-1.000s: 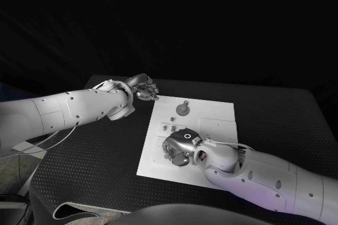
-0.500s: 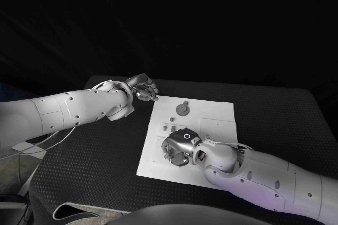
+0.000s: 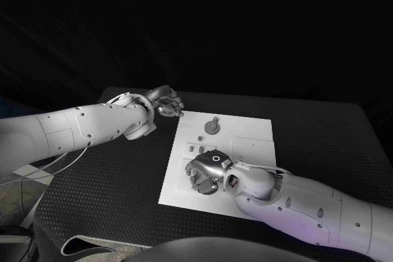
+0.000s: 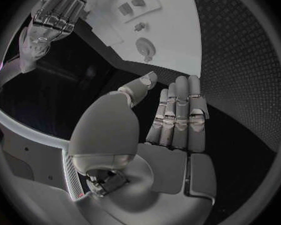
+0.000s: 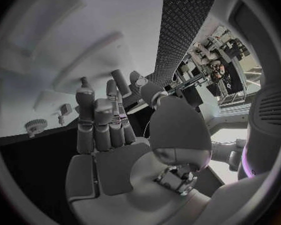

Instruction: Assemble the parts on the task board

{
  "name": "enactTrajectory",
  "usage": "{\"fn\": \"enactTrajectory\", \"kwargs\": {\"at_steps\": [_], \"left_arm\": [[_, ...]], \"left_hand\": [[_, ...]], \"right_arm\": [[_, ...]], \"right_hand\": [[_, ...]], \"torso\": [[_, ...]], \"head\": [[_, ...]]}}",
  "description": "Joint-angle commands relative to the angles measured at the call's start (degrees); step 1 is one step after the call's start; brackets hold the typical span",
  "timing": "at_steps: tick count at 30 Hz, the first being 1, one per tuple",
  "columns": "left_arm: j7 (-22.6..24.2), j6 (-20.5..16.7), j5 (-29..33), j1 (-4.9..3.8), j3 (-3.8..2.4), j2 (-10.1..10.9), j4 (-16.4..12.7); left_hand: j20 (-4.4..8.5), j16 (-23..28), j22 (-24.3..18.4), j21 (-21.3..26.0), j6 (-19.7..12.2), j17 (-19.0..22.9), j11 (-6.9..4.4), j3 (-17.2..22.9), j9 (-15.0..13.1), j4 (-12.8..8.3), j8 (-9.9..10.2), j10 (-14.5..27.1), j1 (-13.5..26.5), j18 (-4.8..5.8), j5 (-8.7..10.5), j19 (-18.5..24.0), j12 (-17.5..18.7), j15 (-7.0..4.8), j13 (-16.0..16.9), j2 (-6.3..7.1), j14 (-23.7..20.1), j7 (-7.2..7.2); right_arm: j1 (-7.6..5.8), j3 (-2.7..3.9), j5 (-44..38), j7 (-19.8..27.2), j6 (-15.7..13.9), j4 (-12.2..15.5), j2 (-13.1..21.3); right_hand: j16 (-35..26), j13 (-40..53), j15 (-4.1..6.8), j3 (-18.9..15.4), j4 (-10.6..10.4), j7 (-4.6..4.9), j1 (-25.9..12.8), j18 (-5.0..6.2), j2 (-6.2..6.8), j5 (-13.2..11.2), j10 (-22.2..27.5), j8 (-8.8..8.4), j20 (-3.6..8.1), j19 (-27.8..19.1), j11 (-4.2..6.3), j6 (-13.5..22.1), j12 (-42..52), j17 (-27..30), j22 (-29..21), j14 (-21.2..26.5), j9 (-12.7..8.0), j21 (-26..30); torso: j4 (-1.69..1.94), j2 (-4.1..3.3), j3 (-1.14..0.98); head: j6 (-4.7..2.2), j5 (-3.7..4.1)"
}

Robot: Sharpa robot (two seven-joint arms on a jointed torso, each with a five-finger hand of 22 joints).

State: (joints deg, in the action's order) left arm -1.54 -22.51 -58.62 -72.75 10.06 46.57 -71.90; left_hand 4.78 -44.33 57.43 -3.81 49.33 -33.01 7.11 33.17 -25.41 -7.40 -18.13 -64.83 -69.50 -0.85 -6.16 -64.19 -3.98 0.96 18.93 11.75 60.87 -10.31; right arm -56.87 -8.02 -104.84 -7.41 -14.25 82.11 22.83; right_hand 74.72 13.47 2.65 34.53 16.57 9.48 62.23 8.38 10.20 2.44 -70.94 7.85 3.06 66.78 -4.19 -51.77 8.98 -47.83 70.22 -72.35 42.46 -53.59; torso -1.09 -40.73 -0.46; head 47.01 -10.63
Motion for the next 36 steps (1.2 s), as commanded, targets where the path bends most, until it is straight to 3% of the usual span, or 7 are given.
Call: {"fn": "enactTrajectory", "kwargs": {"at_steps": [1,12,19,27,29,33,36], "left_arm": [[0.21,0.11,0.23,-0.07,-0.03,-0.08,-0.08],[0.23,0.15,0.23,-0.06,-0.03,-0.09,0.04],[0.27,0.13,0.23,-0.06,-0.03,0.03,0.31],[0.34,0.22,0.32,-0.05,-0.03,0.05,0.92],[0.37,0.2,0.33,-0.05,-0.03,0.1,0.97],[0.4,0.06,0.37,-0.04,-0.02,0.09,1.14],[0.44,0.04,0.37,-0.03,-0.01,-0.11,1.28]], "left_hand": [[-0.06,0.31,-0.1,-0.16,-0.47,-0.08,-0.04,-0.04,0.07,0.38,-0.36,0.4,0.22,-0.43,-0.28,-0.27,-0.02,-0.05,-0.01,0.0,0.48,-0.07],[-0.06,0.34,-0.1,-0.16,-0.49,-0.11,-0.04,-0.04,0.08,0.38,-0.36,0.4,0.2,-0.43,-0.28,-0.27,-0.02,-0.05,-0.01,0.01,0.48,-0.08],[-0.06,0.35,-0.1,-0.16,-0.49,-0.13,-0.04,-0.05,0.09,0.38,-0.37,0.41,0.19,-0.43,-0.28,-0.27,-0.02,-0.05,-0.01,0.02,0.49,-0.08],[-0.06,0.36,-0.1,-0.16,-0.49,-0.15,-0.04,-0.05,0.09,0.37,-0.37,0.41,0.16,-0.43,-0.28,-0.27,-0.02,-0.05,-0.01,0.02,0.49,-0.07],[-0.06,0.37,-0.1,-0.16,-0.49,-0.15,-0.04,-0.05,0.09,0.38,-0.37,0.4,0.16,-0.43,-0.28,-0.27,-0.02,-0.05,-0.01,0.02,0.49,-0.07],[-0.06,0.38,-0.1,-0.16,-0.48,-0.16,-0.04,-0.05,0.09,0.38,-0.38,0.4,0.16,-0.43,-0.28,-0.27,-0.02,-0.04,-0.01,0.02,0.49,-0.07],[-0.07,0.38,-0.1,-0.16,-0.47,-0.17,-0.04,-0.06,0.09,0.39,-0.39,0.39,0.17,-0.43,-0.28,-0.27,-0.03,-0.04,-0.01,0.01,0.49,-0.07]], "right_arm": [[0.04,-0.03,0.92,0.76,-0.08,-0.06,-0.04],[0.04,-0.02,0.93,0.75,-2.78,0.52,0.94],[-0.86,0.75,0.89,0.4,-4.22,2.79,3.49],[-1.22,4.68,1.43,0.98,-8.03,7.62,7.65],[-1.21,7.3,2.66,1.37,-8.99,8.1,8.3],[-1.34,10.66,6.73,1.7,-9.66,9.7,11.47],[-3.12,10.95,11.62,1.95,-8.66,9.02,13.5]], "right_hand": [[-0.09,-0.04,-0.33,-0.62,-0.05,0.4,0.03,6.62,0.67,0.19,0.46,-0.42,0.26,-0.03,0.08,0.89,-0.31,-0.07,-0.09,0.04,-0.05,-0.14],[-0.09,-0.03,-0.38,-0.93,-0.04,0.48,-0.12,6.62,0.89,0.19,0.52,-0.52,0.28,-0.03,0.03,1.05,-0.42,-0.11,-0.12,0.04,-0.05,-0.1],[-0.14,-0.43,-1.03,-1.52,-0.13,0.72,-0.22,6.62,2.99,0.2,2.33,-0.96,0.29,-0.14,-0.64,1.84,-1.69,-0.15,-0.2,0.05,-0.11,0.02],[-0.18,-0.52,-1.34,-1.6,-0.31,0.9,-0.45,6.62,4.1,0.2,2.86,-0.99,0.22,-0.11,-0.94,1.91,-2.18,-0.16,-0.26,0.1,-0.04,0.07],[-0.18,-0.51,-1.34,-1.59,-0.32,0.9,-0.45,6.62,4.14,0.2,2.85,-0.98,0.22,-0.1,-0.94,1.9,-2.18,-0.17,-0.26,0.09,-0.03,0.07],[-0.14,-0.38,-1.27,-1.43,-0.61,0.91,-0.6,6.62,3.93,0.2,2.42,-0.84,0.22,0.05,-0.86,1.64,-2.01,-0.18,-0.29,0.02,0.05,0.04],[-0.11,-0.24,-1.14,-1.31,-1.0,0.84,-0.99,6.62,3.47,0.19,2.01,-0.66,0.21,0.16,-0.73,1.3,-1.86,-0.2,-0.32,-0.04,0.16,0.02]], "torso": [[-0.02,-0.01,-0.02],[0.01,0.01,-0.04],[-0.05,0.05,-0.03],[-0.06,0.02,-0.14],[-0.11,0.02,-0.17],[-0.39,0.08,-0.19],[-0.73,0.23,-0.33]], "head": [[0.05,0.02],[-0.01,0.15],[-0.36,0.31],[-0.81,0.83],[-0.96,1.03],[-1.44,1.42],[-1.82,1.59]]}}
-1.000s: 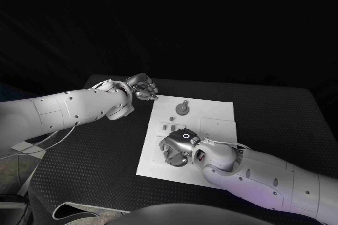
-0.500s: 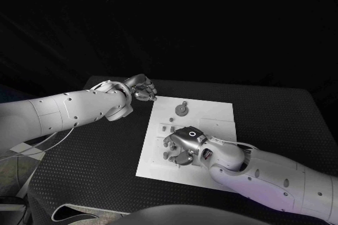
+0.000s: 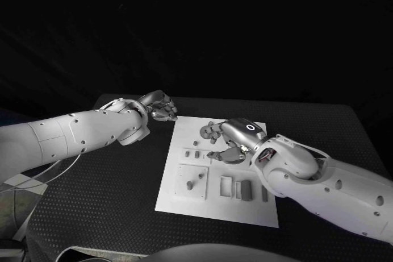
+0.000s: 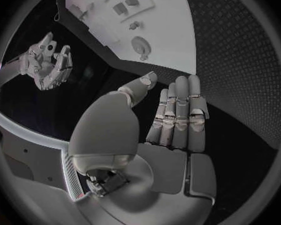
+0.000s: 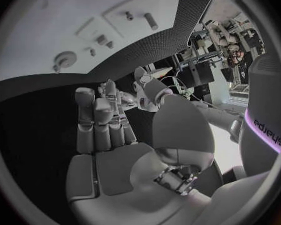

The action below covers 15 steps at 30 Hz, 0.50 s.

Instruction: Assemble the parts on the task board

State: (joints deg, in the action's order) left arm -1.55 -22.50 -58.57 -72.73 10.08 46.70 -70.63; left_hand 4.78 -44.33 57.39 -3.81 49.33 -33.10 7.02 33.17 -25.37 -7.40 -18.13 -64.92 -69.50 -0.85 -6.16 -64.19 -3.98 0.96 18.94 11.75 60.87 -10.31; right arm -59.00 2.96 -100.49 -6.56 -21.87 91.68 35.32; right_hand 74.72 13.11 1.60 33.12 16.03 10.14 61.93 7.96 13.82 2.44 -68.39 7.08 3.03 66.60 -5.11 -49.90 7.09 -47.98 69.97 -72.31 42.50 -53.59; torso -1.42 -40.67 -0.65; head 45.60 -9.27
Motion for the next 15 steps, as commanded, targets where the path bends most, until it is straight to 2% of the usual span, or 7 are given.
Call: {"fn": "enactTrajectory", "kwargs": {"at_steps": [1,4,5,9,13,15], "left_arm": [[0.46,0.01,0.32,-0.06,-0.02,-0.28,0.08],[0.46,0.02,0.33,-0.05,-0.01,-0.36,0.18],[0.46,0.08,0.34,-0.05,-0.01,-0.34,0.18],[0.5,0.02,0.4,-0.02,0.0,-0.4,0.36],[0.54,0.24,0.42,0.01,0.05,-0.64,0.41],[0.56,0.29,0.42,0.06,0.13,-0.68,0.42]], "left_hand": [[-0.07,0.39,-0.06,-0.16,-0.46,-0.08,0.04,-0.06,0.05,0.4,-0.4,0.46,0.19,-0.43,-0.28,-0.27,-0.04,-0.04,-0.01,0.01,0.49,-0.07],[-0.07,0.4,-0.06,-0.17,-0.43,-0.1,0.04,-0.08,0.05,0.44,-0.42,0.42,0.23,-0.42,-0.27,-0.27,-0.06,-0.05,0.0,0.0,0.5,-0.07],[-0.08,0.4,-0.06,-0.17,-0.42,-0.11,0.03,-0.09,0.05,0.46,-0.42,0.41,0.25,-0.42,-0.27,-0.27,-0.07,-0.05,0.01,0.0,0.5,-0.06],[-0.07,0.41,-0.06,-0.17,-0.4,-0.12,0.02,-0.1,0.05,0.48,-0.44,0.37,0.27,-0.42,-0.27,-0.28,-0.09,-0.05,0.02,-0.01,0.5,-0.05],[-0.07,0.43,-0.06,-0.17,-0.36,-0.16,0.0,-0.12,0.05,0.54,-0.47,0.27,0.32,-0.42,-0.27,-0.28,-0.13,-0.07,0.04,-0.05,0.52,-0.04],[-0.05,0.44,-0.05,-0.19,-0.32,-0.19,-0.04,-0.14,0.05,0.6,-0.5,0.15,0.37,-0.42,-0.27,-0.3,-0.18,-0.1,0.07,-0.11,0.54,-0.02]], "right_arm": [[-1.56,-0.02,7.63,1.0,-0.48,-1.09,1.6],[-2.63,-0.04,8.82,0.91,2.1,-2.27,3.16],[-2.63,-0.04,8.25,0.55,3.47,-2.12,3.9],[-2.64,-0.04,9.31,0.16,5.01,-1.93,6.19],[-2.65,-0.08,13.77,-1.48,5.8,-1.01,7.92],[-2.65,-0.17,15.7,-3.59,7.08,0.16,9.34]], "right_hand": [[-0.12,0.16,-0.05,0.13,-0.55,0.13,-0.8,7.04,-0.32,0.19,-0.66,0.17,0.23,0.33,0.24,-0.7,0.06,-0.06,-0.08,-0.07,0.15,0.04],[-0.19,0.38,0.14,0.0,-0.67,-0.03,-1.21,7.03,-0.38,0.19,-1.27,0.39,0.19,0.2,0.44,-1.1,0.35,-0.06,-0.08,0.07,0.28,0.1],[-0.29,0.72,0.38,-0.6,-0.91,-0.2,-2.19,6.94,0.13,0.19,-2.22,0.67,0.07,-0.01,0.71,-1.57,0.89,-0.06,-0.07,0.27,0.44,0.16],[-0.55,3.04,2.04,-2.64,-0.6,-1.53,-4.0,6.97,0.87,0.19,-6.4,2.16,-0.07,-0.74,2.42,-3.79,3.98,-0.15,0.06,0.95,1.5,0.31],[-0.58,7.38,3.37,-3.97,-0.47,-2.57,-4.78,7.04,0.34,0.22,-9.16,2.38,-0.03,-0.37,3.69,-3.8,8.56,-0.27,0.0,0.79,2.16,0.23],[-0.66,10.85,3.79,-4.84,-1.51,-2.88,-6.67,7.04,-0.4,0.18,-9.35,2.42,0.0,0.09,4.17,-3.83,11.75,-0.27,-0.19,0.48,2.49,0.28]], "torso": [[-0.5,0.22,-0.2],[-0.86,0.41,-0.4],[-0.93,0.51,-0.42],[-1.5,0.69,-0.6],[-1.75,0.91,-0.76],[-1.84,1.07,-0.87]], "head": [[-0.6,0.42],[-0.9,0.75],[-0.95,0.88],[-1.17,0.98],[-1.2,1.03],[-1.24,1.11]]}}
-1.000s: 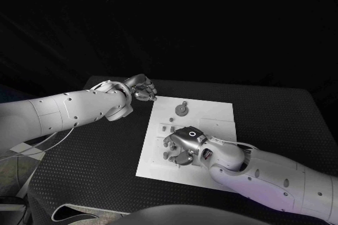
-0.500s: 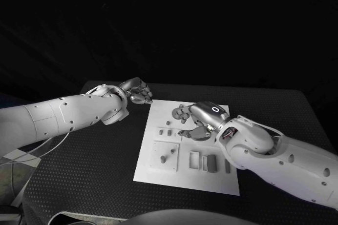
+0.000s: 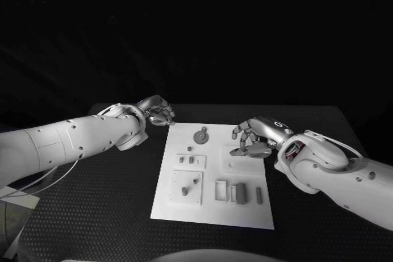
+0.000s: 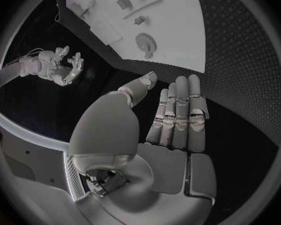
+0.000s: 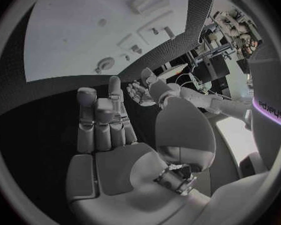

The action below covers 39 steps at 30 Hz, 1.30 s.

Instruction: Assemble the parts on the task board

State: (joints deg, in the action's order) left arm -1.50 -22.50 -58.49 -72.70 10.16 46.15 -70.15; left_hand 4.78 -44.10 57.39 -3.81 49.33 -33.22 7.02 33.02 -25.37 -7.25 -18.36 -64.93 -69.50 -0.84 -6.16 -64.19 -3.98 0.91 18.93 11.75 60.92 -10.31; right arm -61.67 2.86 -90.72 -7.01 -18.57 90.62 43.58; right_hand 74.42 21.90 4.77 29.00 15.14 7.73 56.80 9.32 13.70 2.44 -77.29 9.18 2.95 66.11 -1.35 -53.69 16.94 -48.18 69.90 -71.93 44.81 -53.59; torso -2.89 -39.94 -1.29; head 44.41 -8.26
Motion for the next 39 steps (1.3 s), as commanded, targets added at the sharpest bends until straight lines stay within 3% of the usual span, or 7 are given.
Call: {"fn": "enactTrajectory", "kwargs": {"at_steps": [1,5,7,13,16,27,39], "left_arm": [[0.52,0.31,0.35,0.04,0.05,-0.16,-0.04],[0.48,0.32,0.45,0.13,0.07,-0.21,0.1],[0.51,0.32,0.47,0.19,0.07,-0.45,0.17],[0.58,0.48,0.73,0.45,0.11,-0.91,0.48],[0.59,0.5,0.89,0.45,0.13,-0.84,0.66],[0.57,0.58,1.02,0.48,0.21,-1.17,1.02],[0.56,0.67,1.03,0.47,0.22,-1.04,0.79]], "left_hand": [[-0.05,0.22,-0.05,-0.19,-0.31,-0.07,-0.04,0.0,0.05,0.45,-0.28,0.14,0.38,-0.42,-0.27,-0.3,-0.2,-0.06,0.08,-0.12,0.5,-0.01],[-0.04,0.23,-0.05,-0.19,-0.28,-0.1,-0.07,-0.02,0.05,0.5,-0.31,0.04,0.43,-0.41,-0.26,-0.31,-0.24,-0.08,0.11,-0.15,0.52,0.0],[-0.04,0.24,-0.05,-0.19,-0.27,-0.11,-0.08,-0.04,0.06,0.52,-0.31,0.0,0.45,-0.41,-0.26,-0.31,-0.25,-0.09,0.12,-0.18,0.53,0.01],[-0.02,0.28,-0.05,-0.19,-0.26,-0.17,-0.15,-0.1,0.08,0.63,-0.33,-0.24,0.57,-0.39,-0.26,-0.31,-0.36,-0.14,0.2,-0.21,0.55,0.02],[-0.01,0.29,-0.05,-0.19,-0.26,-0.19,-0.16,-0.11,0.08,0.66,-0.34,-0.28,0.6,-0.39,-0.26,-0.31,-0.37,-0.15,0.22,-0.24,0.55,0.02],[-0.01,0.31,-0.05,-0.19,-0.26,-0.21,-0.17,-0.13,0.09,0.71,-0.34,-0.3,0.66,-0.38,-0.26,-0.31,-0.37,-0.16,0.23,-0.27,0.55,0.02],[0.01,0.36,-0.06,-0.17,-0.29,-0.25,-0.17,-0.16,0.12,0.88,-0.33,-0.27,0.82,-0.35,-0.27,-0.29,-0.32,-0.16,0.24,-0.38,0.54,0.01]], "right_arm": [[0.03,-0.12,6.83,-4.16,4.68,1.62,1.58],[0.0,-0.44,13.01,-10.48,15.56,3.03,3.85],[-0.02,-1.29,16.58,-12.54,17.93,3.32,4.86],[-0.25,-3.02,21.11,-14.73,26.87,2.55,6.27],[-0.35,-4.4,22.72,-15.31,31.57,2.52,6.31],[-0.66,-7.65,25.38,-19.55,25.24,2.07,5.2],[-0.64,-8.86,20.34,-19.8,21.87,-0.44,1.38]], "right_hand": [[-0.31,3.54,0.83,-1.13,-1.37,-0.73,-2.74,5.68,-0.45,0.23,-1.15,0.38,0.07,0.85,0.64,-0.17,3.57,-0.1,-0.18,-0.14,0.3,0.24],[-0.01,13.42,1.95,-2.15,-6.0,-1.86,-9.1,5.68,-1.34,0.24,-0.35,0.95,0.13,1.19,2.1,-1.64,13.81,-0.5,-0.59,-0.42,0.84,0.62],[2.28,29.53,2.76,0.06,-9.37,-2.48,-11.04,5.67,-0.2,0.28,8.82,0.75,0.87,-0.44,2.27,-2.24,29.35,-2.76,-0.02,1.27,1.04,0.68],[5.87,37.09,2.91,1.0,-13.38,-2.81,-13.83,5.68,-0.22,0.18,11.03,1.27,1.19,-0.03,2.87,-4.05,37.61,-5.14,0.96,0.57,1.56,-0.67],[8.56,39.02,3.41,0.43,-14.29,-3.46,-15.09,5.68,-0.63,0.19,10.06,2.14,1.5,0.58,3.53,-6.01,40.33,-10.66,1.57,-2.35,2.08,-1.68],[9.79,41.58,3.42,-0.09,-15.11,-3.43,-16.67,5.68,-0.48,0.2,10.06,1.36,2.05,0.4,3.48,-5.49,43.36,-12.86,2.28,-3.01,2.08,-2.51],[10.07,42.26,3.36,-0.13,-15.42,-3.39,-17.09,5.68,-1.2,0.2,10.16,1.21,2.19,0.34,3.43,-5.64,44.1,-13.32,2.49,-3.2,2.13,-2.77]], "torso": [[-0.41,0.42,-0.28],[-0.58,0.64,-0.32],[-0.71,0.8,-0.25],[-0.95,1.31,-0.24],[-1.04,1.63,-0.19],[-1.4,2.1,-0.05],[-1.22,1.98,0.04]], "head": [[-0.03,0.16],[0.27,0.65],[0.54,1.29],[1.44,1.74],[1.94,2.25],[2.91,2.52],[2.98,2.42]]}}
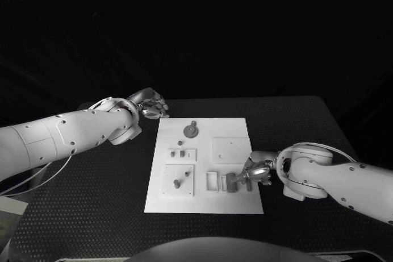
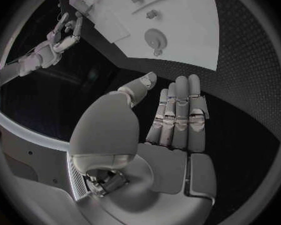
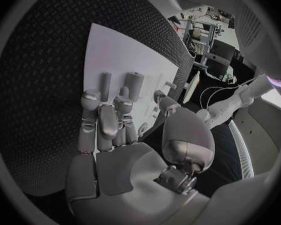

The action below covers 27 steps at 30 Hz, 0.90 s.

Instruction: Assemble the parts on the task board

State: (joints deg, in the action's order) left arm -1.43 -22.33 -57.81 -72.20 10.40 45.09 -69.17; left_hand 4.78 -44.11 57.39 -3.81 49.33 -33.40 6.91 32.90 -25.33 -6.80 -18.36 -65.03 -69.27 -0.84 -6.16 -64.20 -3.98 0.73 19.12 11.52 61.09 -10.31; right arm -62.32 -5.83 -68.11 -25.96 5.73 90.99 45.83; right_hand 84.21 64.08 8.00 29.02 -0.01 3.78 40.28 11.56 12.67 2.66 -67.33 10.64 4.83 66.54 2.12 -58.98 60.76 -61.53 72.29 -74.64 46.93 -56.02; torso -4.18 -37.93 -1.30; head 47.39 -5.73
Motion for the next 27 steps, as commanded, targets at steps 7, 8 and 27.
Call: {"fn": "enactTrajectory", "kwargs": {"at_steps": [7,8,27], "left_arm": [[0.54,0.46,0.41,-0.02,-0.02,0.04,-0.42],[0.51,0.47,0.41,-0.02,-0.02,0.06,-0.46],[0.43,0.45,0.41,-0.03,-0.02,0.41,-0.7]], "left_hand": [[0.02,0.39,-0.06,-0.17,-0.31,-0.09,-0.05,-0.04,0.09,0.49,-0.33,-0.14,0.62,-0.35,-0.28,-0.28,-0.3,0.02,0.05,-0.16,0.35,0.01],[0.02,0.39,-0.06,-0.17,-0.31,-0.09,-0.05,-0.04,0.09,0.49,-0.32,-0.13,0.63,-0.35,-0.28,-0.28,-0.29,0.02,0.05,-0.16,0.35,0.01],[0.04,0.44,-0.07,-0.16,-0.35,-0.14,-0.04,-0.05,0.12,0.56,-0.31,-0.07,0.66,-0.34,-0.29,-0.25,-0.23,0.03,0.05,-0.16,0.34,0.0]], "right_arm": [[0.05,-0.68,-3.98,-1.66,-1.09,-3.66,-3.23],[0.07,-0.77,-3.96,-1.87,-0.16,-3.88,-3.38],[0.37,-2.21,-1.74,-1.42,1.0,-5.26,-5.33]], "right_hand": [[-0.08,0.22,-0.11,-0.22,-0.66,0.88,-1.17,3.44,0.32,-0.02,0.61,-0.99,0.34,-0.46,-0.33,0.58,0.24,1.22,0.12,0.38,-0.2,-0.23],[-0.17,0.24,-0.19,-0.16,-0.89,0.96,-1.36,3.44,0.3,-0.03,0.75,-1.14,0.34,-0.56,-0.41,0.76,0.2,1.49,0.11,0.6,-0.24,-0.18],[-0.5,0.44,-0.46,0.22,-1.4,1.2,-1.45,3.43,0.16,-0.02,1.44,-1.55,0.26,-1.12,-0.67,1.03,0.12,2.49,0.16,1.63,-0.25,-0.04]], "torso": [[0.19,-0.09,0.1],[0.2,-0.08,0.11],[-0.03,-0.2,0.08]], "head": [[-0.08,-0.49],[-0.05,-0.51],[0.53,-0.9]]}}
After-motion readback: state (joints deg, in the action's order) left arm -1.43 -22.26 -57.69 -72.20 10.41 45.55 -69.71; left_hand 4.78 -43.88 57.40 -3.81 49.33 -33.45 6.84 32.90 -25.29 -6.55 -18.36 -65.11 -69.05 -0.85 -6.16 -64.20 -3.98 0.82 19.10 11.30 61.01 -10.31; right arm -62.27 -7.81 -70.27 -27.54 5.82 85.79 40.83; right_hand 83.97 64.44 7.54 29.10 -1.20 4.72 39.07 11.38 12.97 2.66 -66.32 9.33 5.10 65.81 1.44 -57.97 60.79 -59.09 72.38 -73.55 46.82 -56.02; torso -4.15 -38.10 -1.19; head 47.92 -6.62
